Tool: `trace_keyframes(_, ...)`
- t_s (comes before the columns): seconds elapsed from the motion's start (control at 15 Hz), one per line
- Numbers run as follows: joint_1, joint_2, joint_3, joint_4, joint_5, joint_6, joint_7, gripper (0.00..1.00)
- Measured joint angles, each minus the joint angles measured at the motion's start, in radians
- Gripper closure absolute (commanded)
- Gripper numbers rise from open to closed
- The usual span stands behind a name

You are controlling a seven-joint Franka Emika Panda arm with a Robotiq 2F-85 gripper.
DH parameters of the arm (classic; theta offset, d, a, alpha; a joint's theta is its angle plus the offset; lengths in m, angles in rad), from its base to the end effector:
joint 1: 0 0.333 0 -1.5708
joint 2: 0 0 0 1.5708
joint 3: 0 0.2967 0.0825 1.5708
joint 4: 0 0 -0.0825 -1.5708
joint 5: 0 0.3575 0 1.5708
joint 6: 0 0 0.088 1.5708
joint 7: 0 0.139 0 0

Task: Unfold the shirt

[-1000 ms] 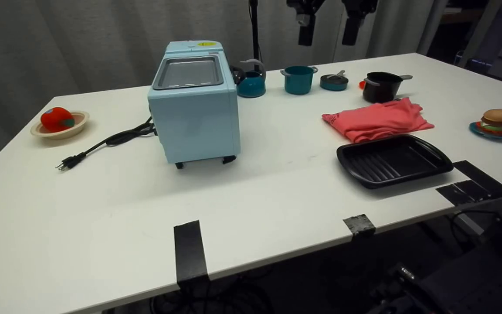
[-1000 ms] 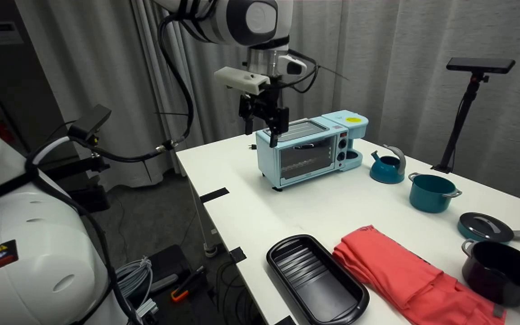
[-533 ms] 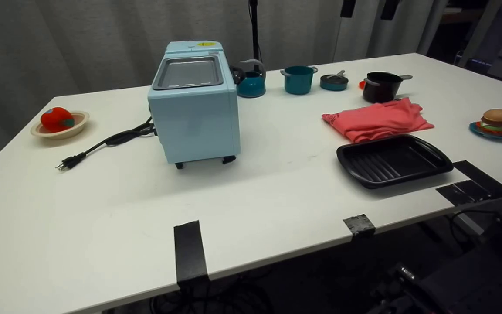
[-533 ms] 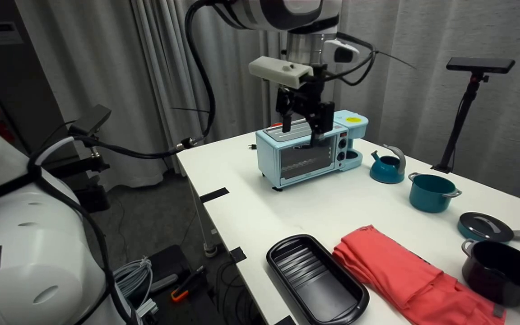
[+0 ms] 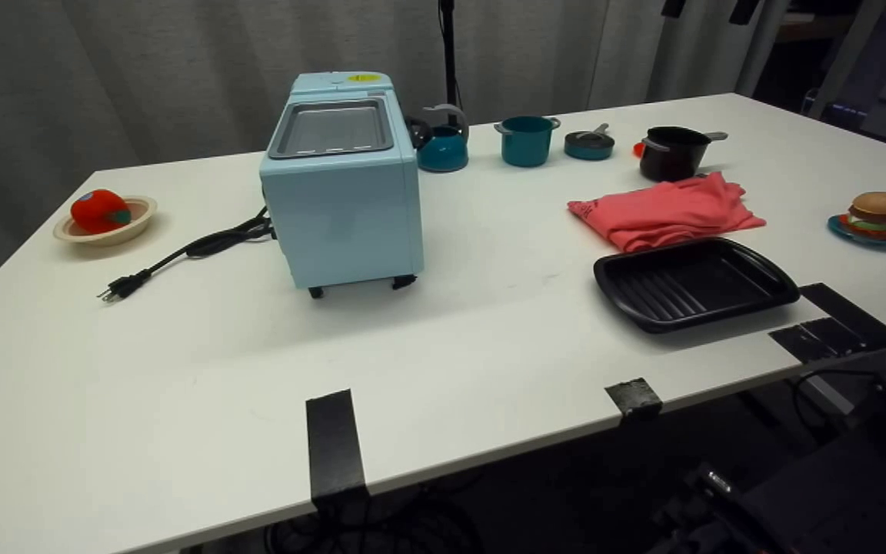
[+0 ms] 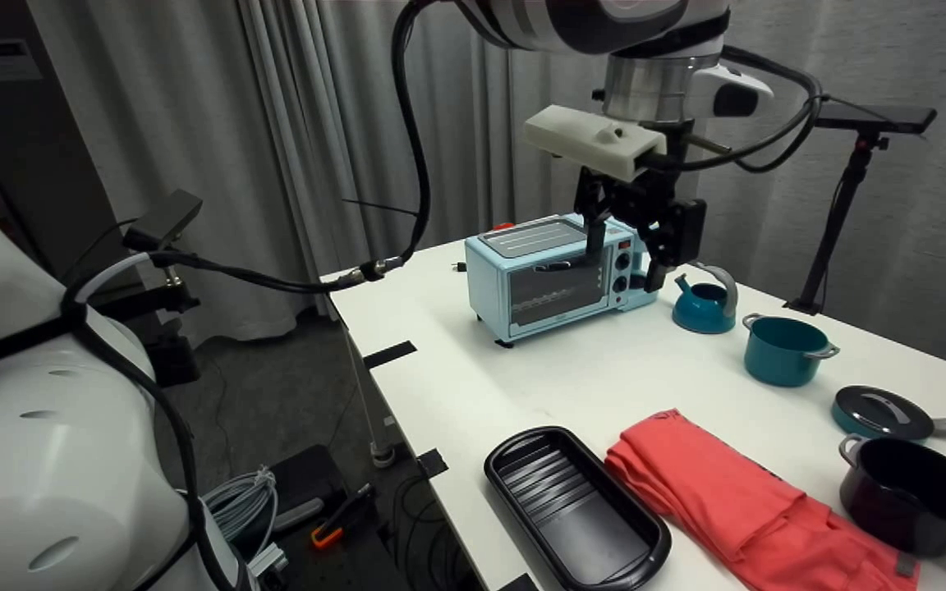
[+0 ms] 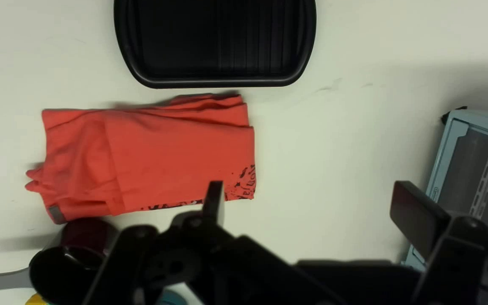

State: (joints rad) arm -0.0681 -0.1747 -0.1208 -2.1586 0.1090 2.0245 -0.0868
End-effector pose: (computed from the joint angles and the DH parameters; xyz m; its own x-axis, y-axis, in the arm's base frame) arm 0.4770 -0.0829 0.4363 0.9878 -0.1486 0.0463 -0.1424 -0.9829 -0.1168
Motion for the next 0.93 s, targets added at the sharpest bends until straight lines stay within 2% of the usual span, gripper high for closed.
trace_keyframes(0.93, -0.001, 0.030, 0.007, 0.003, 0.000, 0.010, 0.004, 0.00)
